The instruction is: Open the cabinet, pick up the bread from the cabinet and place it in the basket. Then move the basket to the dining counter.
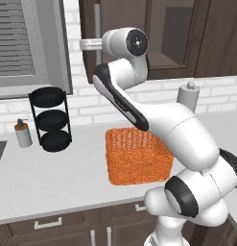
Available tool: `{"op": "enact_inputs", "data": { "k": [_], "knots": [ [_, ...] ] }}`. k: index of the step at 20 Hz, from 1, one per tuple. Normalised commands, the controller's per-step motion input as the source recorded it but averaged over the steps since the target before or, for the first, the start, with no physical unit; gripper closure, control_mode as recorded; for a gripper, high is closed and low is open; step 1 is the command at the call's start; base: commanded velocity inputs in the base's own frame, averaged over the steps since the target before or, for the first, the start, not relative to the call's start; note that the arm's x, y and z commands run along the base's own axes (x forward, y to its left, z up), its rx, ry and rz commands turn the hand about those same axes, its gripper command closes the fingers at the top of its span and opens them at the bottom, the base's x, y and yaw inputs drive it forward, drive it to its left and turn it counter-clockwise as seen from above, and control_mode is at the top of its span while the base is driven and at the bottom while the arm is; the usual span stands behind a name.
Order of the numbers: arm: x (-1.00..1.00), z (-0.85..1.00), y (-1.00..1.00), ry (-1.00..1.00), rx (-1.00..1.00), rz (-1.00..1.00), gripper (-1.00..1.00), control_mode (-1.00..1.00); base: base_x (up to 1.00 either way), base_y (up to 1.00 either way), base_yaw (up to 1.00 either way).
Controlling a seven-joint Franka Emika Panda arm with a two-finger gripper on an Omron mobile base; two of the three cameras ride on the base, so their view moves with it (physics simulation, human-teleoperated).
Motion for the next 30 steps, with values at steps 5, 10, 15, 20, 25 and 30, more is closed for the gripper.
{"op": "enact_inputs", "data": {
  "k": [5,10,15,20,25,30],
  "knots": [
    [0.36,0.00,0.09,-0.01,0.00,0.00,1.00,-1.00,0.00,0.00,0.00],
    [0.05,0.00,0.00,-0.02,0.00,0.00,1.00,-1.00,0.00,0.00,0.00],
    [-0.15,0.00,-0.01,-0.01,0.00,0.00,1.00,-1.00,0.00,0.00,0.00],
    [-0.80,0.00,-0.33,0.00,0.03,0.00,1.00,-1.00,0.00,0.00,0.00],
    [-1.00,0.00,-0.77,-0.03,0.07,0.00,1.00,-1.00,0.00,0.00,0.00],
    [-1.00,0.00,-1.00,-0.07,0.06,0.00,1.00,-1.00,0.00,0.00,0.00]
  ]
}}
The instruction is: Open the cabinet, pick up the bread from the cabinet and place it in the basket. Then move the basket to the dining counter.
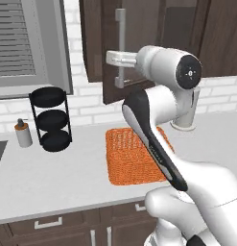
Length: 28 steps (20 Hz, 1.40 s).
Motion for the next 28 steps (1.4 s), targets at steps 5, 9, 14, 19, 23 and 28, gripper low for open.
{"op": "enact_inputs", "data": {
  "k": [5,9,14,19,23,28],
  "knots": [
    [-1.00,0.00,-1.00,-0.06,0.07,0.00,1.00,-1.00,0.00,0.00,0.00],
    [-1.00,0.14,-0.89,-0.01,0.04,0.00,1.00,-1.00,0.00,0.00,0.00],
    [-1.00,0.28,-0.77,0.05,0.02,0.00,1.00,-1.00,0.00,0.00,0.00],
    [-1.00,0.15,-0.76,0.15,0.01,0.00,1.00,-1.00,0.00,0.00,0.00],
    [-0.86,-0.09,-0.21,0.31,0.00,0.00,-1.00,-1.00,0.00,0.00,0.00],
    [-0.60,-0.07,0.27,0.23,0.03,0.00,-1.00,-1.00,0.00,0.00,0.00]
  ]
}}
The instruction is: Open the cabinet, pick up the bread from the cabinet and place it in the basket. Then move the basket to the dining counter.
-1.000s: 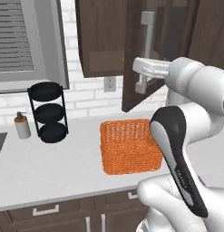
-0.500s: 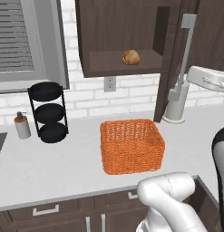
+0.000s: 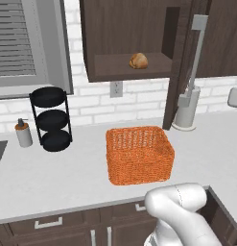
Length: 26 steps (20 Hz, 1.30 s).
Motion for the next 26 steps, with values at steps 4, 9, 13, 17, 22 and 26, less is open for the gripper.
{"op": "enact_inputs", "data": {
  "k": [4,9,13,17,22,26],
  "knots": [
    [-0.15,-0.09,0.98,0.18,0.08,0.00,-1.00,-1.00,0.00,0.00,0.00],
    [0.45,-0.56,1.00,0.30,0.06,0.00,-1.00,-1.00,0.00,0.00,0.00],
    [0.97,-0.41,0.87,0.18,0.15,-0.03,-1.00,-1.00,0.00,0.00,0.00],
    [0.93,-0.32,0.88,-0.08,0.15,-0.23,-1.00,-1.00,0.00,0.00,0.00],
    [0.73,-0.32,0.84,-0.26,0.13,-0.41,-1.00,-1.00,0.00,0.00,0.00],
    [0.87,-0.27,0.09,-0.32,0.09,-0.48,-1.00,-1.00,0.00,0.00,0.00]
  ]
}}
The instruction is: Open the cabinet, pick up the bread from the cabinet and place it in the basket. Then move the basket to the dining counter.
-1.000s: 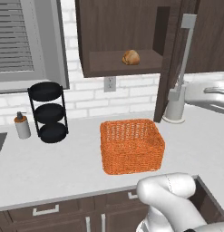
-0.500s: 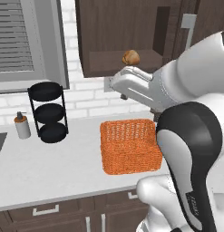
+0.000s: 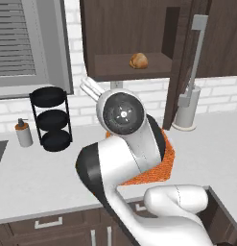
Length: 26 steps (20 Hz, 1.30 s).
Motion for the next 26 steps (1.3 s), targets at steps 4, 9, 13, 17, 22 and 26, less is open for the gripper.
{"op": "enact_inputs", "data": {
  "k": [4,9,13,17,22,26],
  "knots": [
    [0.80,-0.01,-0.03,-0.21,0.18,-0.41,-1.00,-1.00,0.00,0.00,0.00],
    [0.69,0.05,-0.12,-0.17,0.25,-0.37,-1.00,-1.00,0.00,0.00,0.00],
    [0.52,0.00,0.01,-0.35,0.21,-0.51,-1.00,-1.00,0.00,0.00,0.00],
    [0.36,0.00,0.00,-0.22,0.23,-0.62,-1.00,-1.00,0.00,0.00,0.00],
    [0.19,0.00,0.00,-0.23,0.30,-0.49,-1.00,-1.00,0.00,0.00,0.00],
    [0.11,-0.28,-0.04,-0.33,0.23,-0.46,-1.00,-1.00,0.00,0.00,0.00]
  ]
}}
